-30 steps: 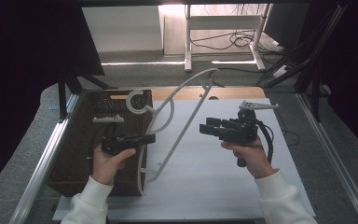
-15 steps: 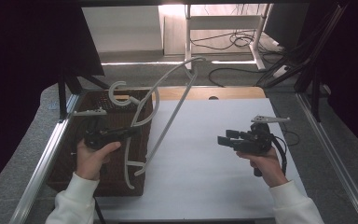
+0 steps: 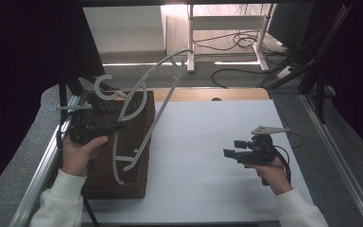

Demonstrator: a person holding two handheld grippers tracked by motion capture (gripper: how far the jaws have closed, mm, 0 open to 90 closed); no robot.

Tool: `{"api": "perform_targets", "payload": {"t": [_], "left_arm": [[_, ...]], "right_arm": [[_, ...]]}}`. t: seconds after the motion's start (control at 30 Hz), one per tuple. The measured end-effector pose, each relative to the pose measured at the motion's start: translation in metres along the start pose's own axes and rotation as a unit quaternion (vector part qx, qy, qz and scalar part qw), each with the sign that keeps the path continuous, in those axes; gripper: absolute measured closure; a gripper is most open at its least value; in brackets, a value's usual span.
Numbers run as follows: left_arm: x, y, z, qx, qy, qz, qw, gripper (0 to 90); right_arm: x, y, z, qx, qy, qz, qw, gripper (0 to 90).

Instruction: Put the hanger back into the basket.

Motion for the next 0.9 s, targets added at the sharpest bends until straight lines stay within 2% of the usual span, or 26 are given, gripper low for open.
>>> {"api": "perform_targets", "payload": {"t": [0.3, 0.5, 0.9], "left_arm": [[0.013, 0.013, -0.010, -0.003, 0.003, -0.021, 0.9998, 79.8], [0.018, 0.022, -0.015, -0.007, 0.009, -0.035, 0.9993, 79.8], [0.031, 0.048, -0.012, -0.020, 0.020, -0.062, 0.9977, 79.8]], "right_arm": [[-0.003, -0.003, 0.007, 0.020, 0.016, 0.017, 0.9995, 30.8], [-0.006, -0.002, 0.009, 0.028, 0.021, 0.018, 0.9992, 30.9], [-0.007, -0.007, 0.012, 0.032, 0.030, 0.028, 0.9986, 30.8]]}}
Point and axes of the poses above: each handheld gripper's, and its own axes: x roughly backward along the jaws, z roughly out of its underside, y roughly to its left, the point moved 10 cm from there along -x, roughly forward along the jaws, and after that the axes turned 5 degrees about z, right-handed, at the moved point
